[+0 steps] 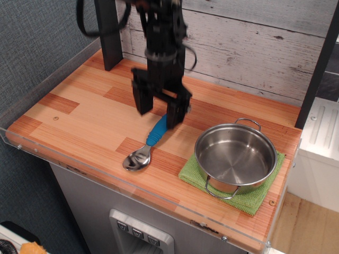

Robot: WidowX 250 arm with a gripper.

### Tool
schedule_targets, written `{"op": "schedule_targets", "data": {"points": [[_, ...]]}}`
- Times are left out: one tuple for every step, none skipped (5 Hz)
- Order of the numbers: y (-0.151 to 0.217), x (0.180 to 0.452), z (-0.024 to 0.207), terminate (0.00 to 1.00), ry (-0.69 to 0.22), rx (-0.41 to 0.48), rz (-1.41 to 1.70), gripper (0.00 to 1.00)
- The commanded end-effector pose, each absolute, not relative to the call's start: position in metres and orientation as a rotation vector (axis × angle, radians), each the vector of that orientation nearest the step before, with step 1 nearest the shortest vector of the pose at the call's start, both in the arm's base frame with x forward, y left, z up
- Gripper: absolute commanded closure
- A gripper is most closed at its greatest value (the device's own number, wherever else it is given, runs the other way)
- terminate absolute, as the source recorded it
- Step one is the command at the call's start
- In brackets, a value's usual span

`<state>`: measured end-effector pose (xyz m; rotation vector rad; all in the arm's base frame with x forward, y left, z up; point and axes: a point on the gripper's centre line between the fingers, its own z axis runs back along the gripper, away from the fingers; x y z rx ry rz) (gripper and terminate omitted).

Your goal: Move the spoon closer to the pan

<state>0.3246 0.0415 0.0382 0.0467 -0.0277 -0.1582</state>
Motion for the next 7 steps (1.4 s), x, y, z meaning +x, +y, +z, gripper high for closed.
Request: {"op": "schedule_targets", "data": {"points": [[0.056, 0.316, 0.107, 0.00, -0.109, 0.011, -0.110, 0.00], [0.062, 0.301, 0.119, 0.00, -0.059, 0.033, -0.084, 0.00], [0.070, 0.276, 0.127, 0.00, -0.001, 0.064, -0.052, 0.00], [0.086, 0.245, 0.133, 0.00, -0.009, 0.081, 0.036, 0.00], [0.103, 0.225, 0.136, 0.00, 0.016, 0.077, 0.069, 0.00], [0.112, 0.213, 0.136, 0.00, 0.046, 0.075, 0.071, 0.00], [0.112, 0.213, 0.136, 0.00, 0.046, 0.075, 0.071, 0.00]]}}
